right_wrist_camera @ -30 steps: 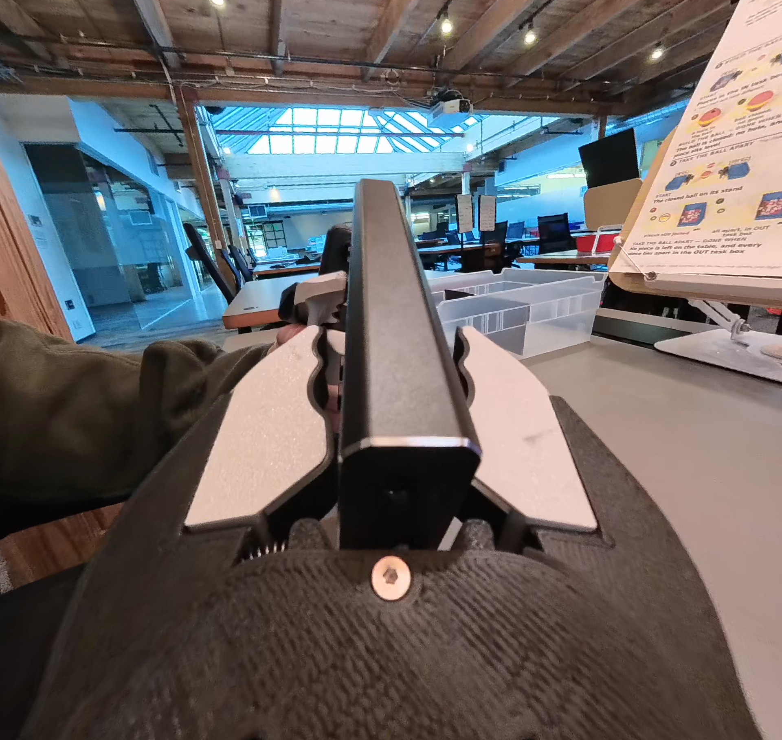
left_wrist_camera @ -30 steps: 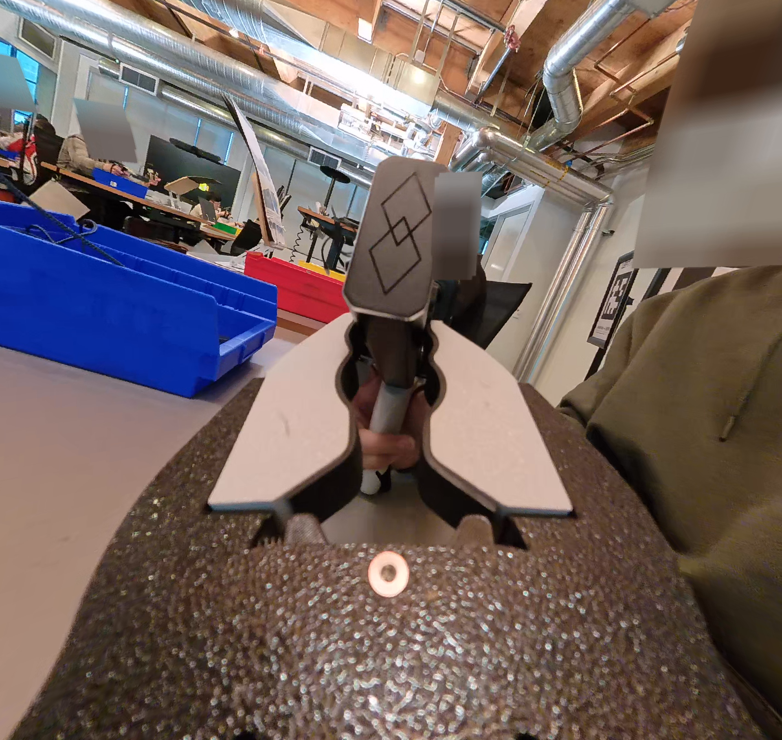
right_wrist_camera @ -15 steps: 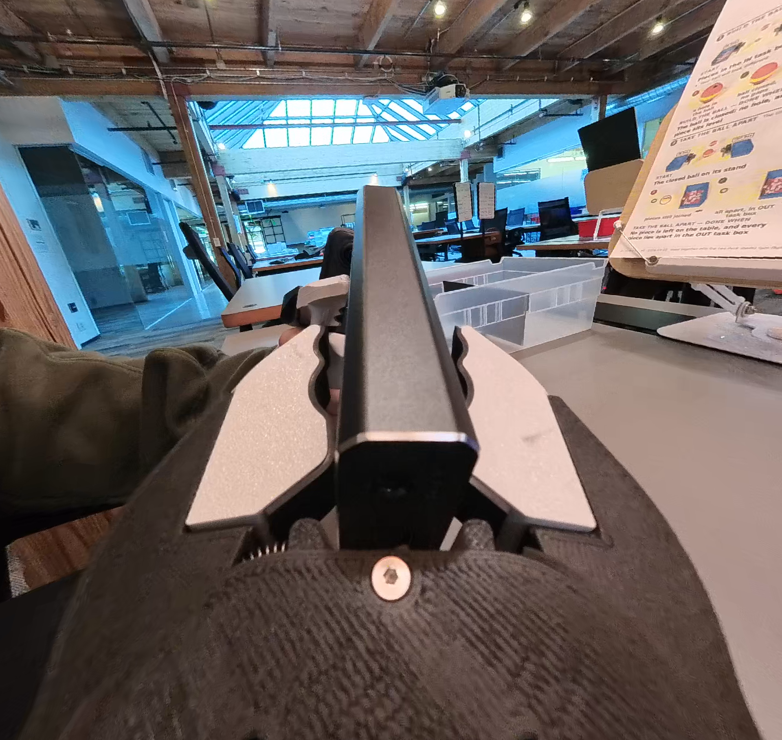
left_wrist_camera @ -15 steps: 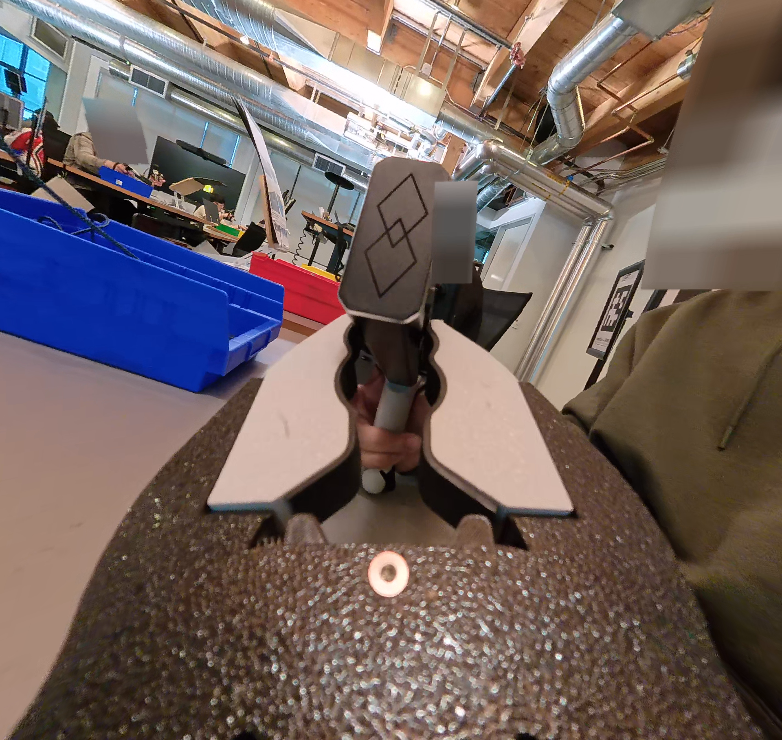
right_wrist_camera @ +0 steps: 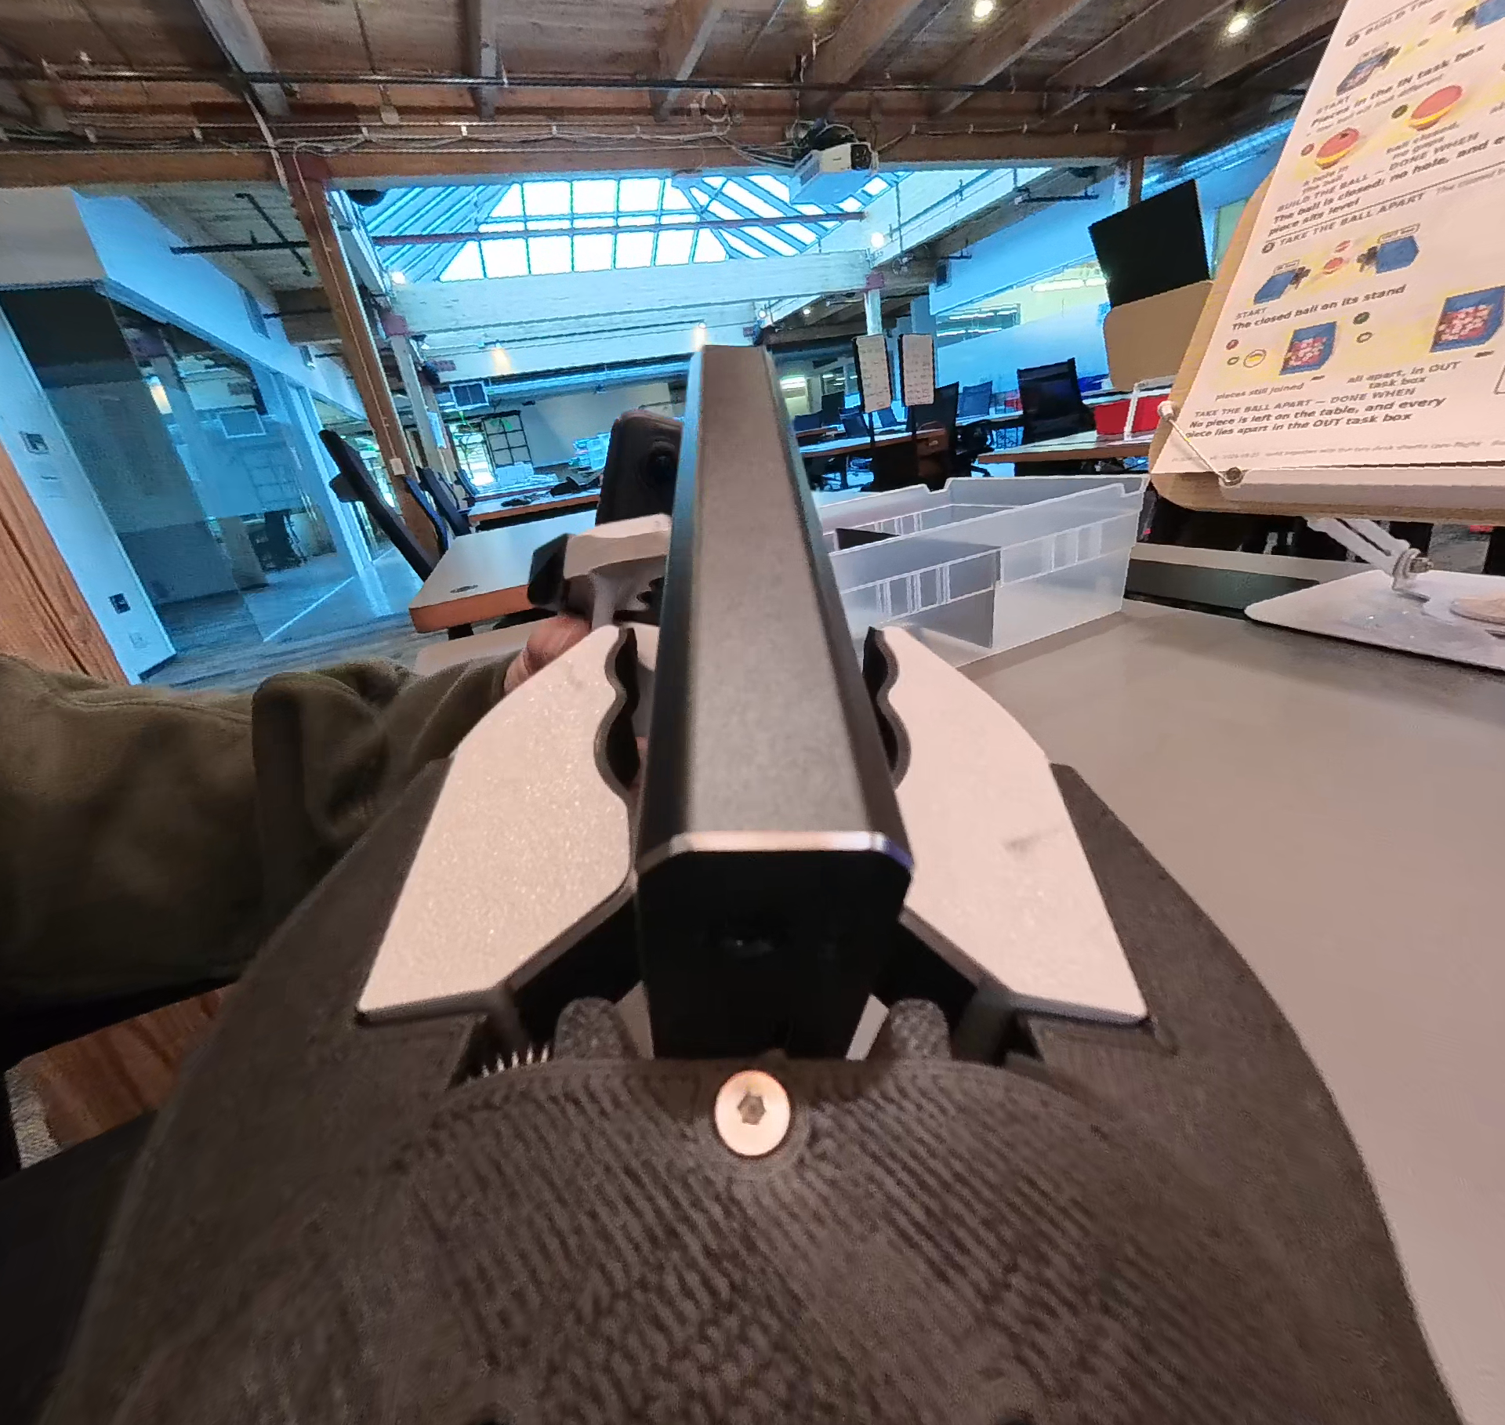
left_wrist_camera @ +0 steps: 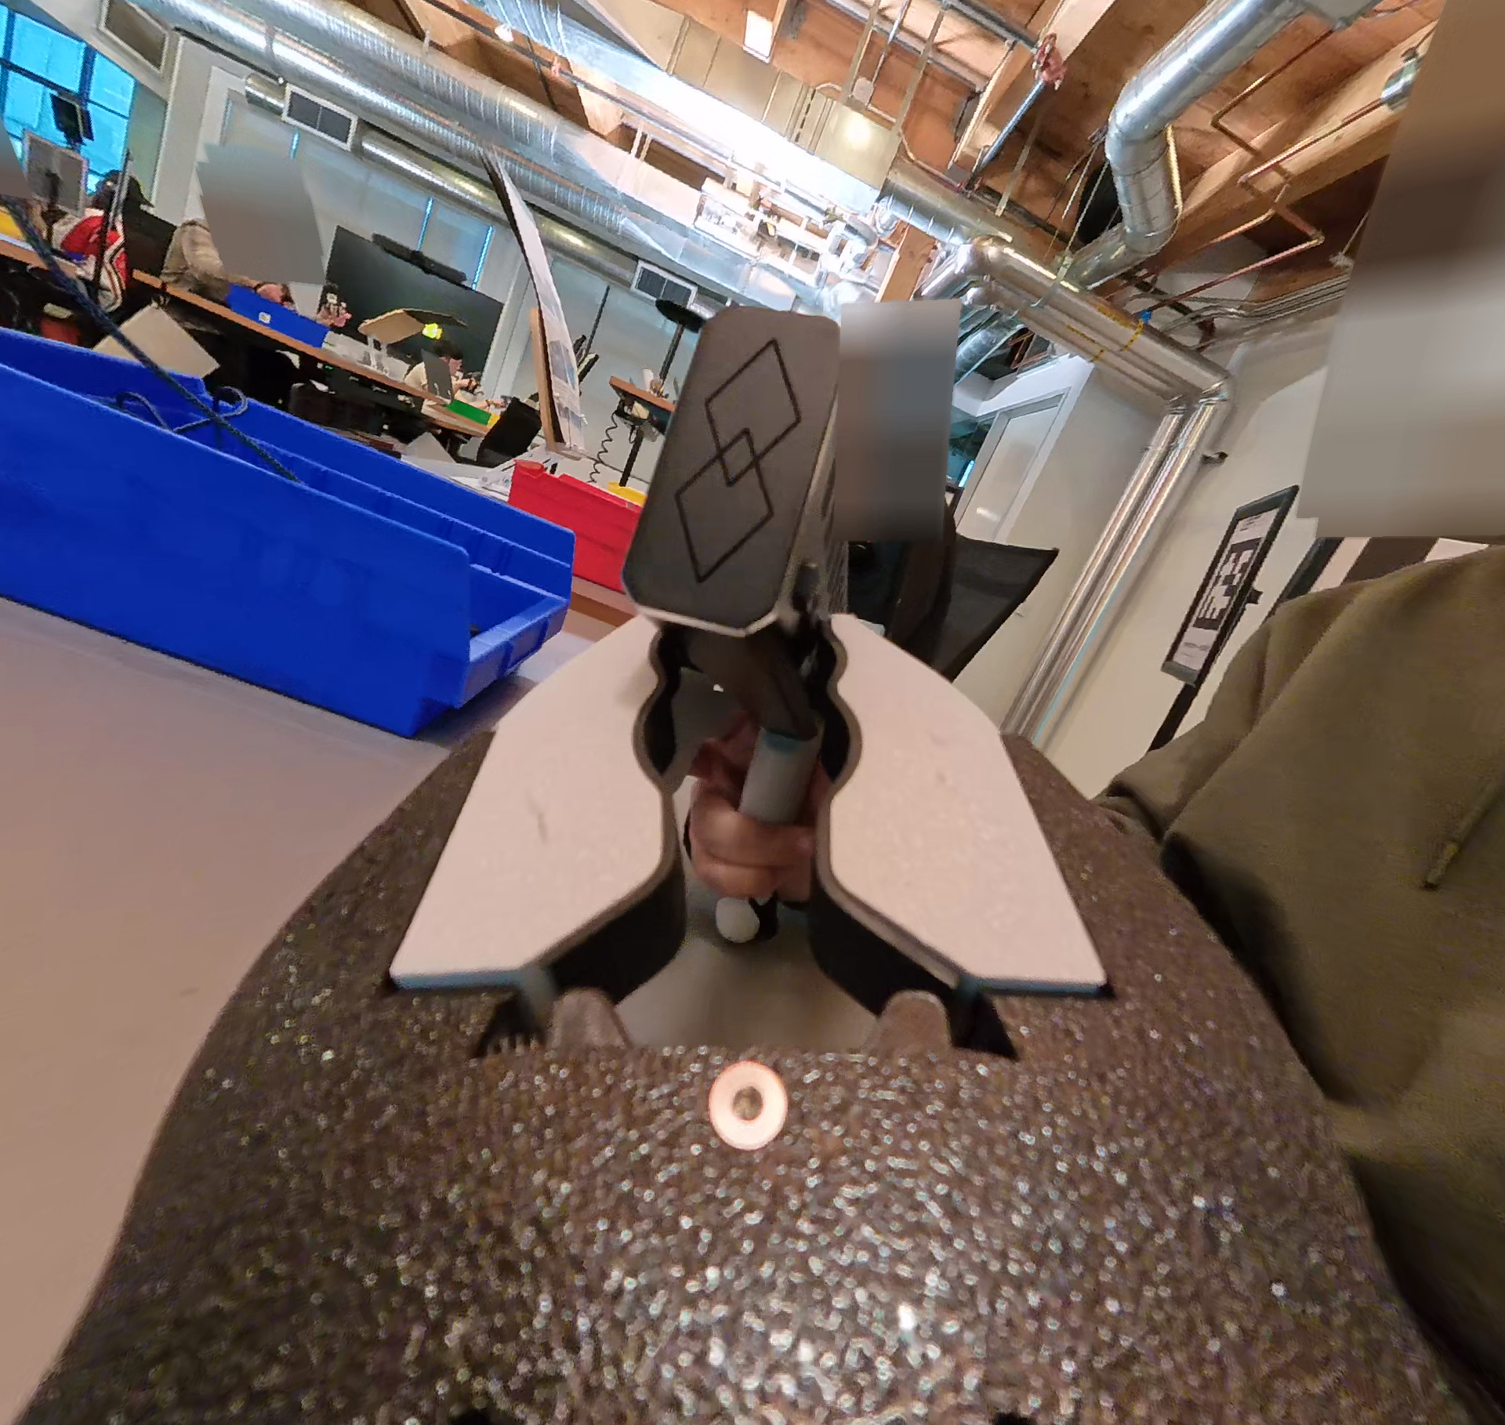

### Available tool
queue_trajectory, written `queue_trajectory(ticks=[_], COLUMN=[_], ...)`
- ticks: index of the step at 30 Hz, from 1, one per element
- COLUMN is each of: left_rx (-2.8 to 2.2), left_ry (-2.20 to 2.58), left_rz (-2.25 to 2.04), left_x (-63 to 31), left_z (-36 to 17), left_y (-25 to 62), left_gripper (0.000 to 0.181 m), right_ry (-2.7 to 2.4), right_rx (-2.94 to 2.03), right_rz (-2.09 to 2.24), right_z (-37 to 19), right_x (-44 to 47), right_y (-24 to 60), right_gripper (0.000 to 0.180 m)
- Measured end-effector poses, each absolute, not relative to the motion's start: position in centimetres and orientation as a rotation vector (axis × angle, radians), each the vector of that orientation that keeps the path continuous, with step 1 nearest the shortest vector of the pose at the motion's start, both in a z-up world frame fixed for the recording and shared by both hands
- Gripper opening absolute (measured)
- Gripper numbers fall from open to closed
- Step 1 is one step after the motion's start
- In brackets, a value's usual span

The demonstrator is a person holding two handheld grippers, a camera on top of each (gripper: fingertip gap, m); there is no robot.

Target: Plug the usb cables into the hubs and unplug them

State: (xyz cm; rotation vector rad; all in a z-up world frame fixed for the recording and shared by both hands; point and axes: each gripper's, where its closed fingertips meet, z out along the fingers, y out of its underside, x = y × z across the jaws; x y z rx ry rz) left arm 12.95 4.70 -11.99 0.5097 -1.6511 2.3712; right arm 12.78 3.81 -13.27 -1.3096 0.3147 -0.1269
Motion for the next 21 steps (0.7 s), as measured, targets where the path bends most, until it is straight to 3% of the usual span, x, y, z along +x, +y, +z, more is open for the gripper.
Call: queue_trajectory(ticks=[21], left_rx=[0.608], left_ry=[-1.871], left_rz=[2.329], left_x=[14.0], left_z=[-13.0], left_y=[5.2], left_gripper=[0.047], right_ry=[0.382], right_rx=[-1.284], right_rz=[-0.269], right_z=[-13.1], right_x=[14.1], right_y=[2.0], right_gripper=[0.055])
